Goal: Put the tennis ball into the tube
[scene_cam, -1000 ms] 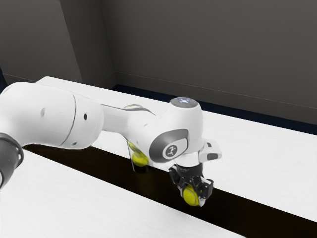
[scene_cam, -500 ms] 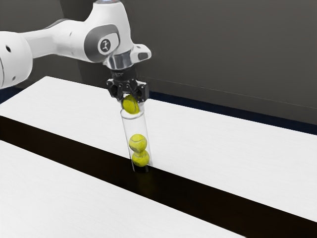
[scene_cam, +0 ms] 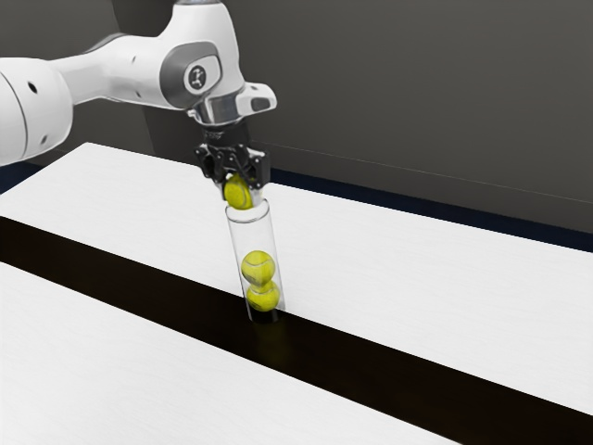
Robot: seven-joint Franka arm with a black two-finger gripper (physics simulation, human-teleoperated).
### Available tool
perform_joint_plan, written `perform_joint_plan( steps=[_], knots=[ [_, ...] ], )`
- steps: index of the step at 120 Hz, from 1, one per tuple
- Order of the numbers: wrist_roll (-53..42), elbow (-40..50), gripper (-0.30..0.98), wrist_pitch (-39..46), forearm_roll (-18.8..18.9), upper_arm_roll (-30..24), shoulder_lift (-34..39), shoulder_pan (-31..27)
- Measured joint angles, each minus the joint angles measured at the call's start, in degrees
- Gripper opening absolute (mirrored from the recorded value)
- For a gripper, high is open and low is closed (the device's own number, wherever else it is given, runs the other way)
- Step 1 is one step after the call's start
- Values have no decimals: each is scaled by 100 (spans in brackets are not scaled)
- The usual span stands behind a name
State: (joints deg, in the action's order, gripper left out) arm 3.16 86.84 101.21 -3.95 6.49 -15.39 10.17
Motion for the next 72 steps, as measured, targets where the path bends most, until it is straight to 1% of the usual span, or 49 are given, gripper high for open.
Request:
perform_joint_plan(
  steps=[12,32,44,64,72],
  knots=[
    [-99,100,34,-1,-48,32,79,65],
    [-210,124,50,6,-158,72,163,71],
    [-265,128,57,7,-162,76,235,82],
    [-350,732,63,-32,-132,131,1079,74],
    [-381,838,65,-160,42,146,1435,75]
  ],
)
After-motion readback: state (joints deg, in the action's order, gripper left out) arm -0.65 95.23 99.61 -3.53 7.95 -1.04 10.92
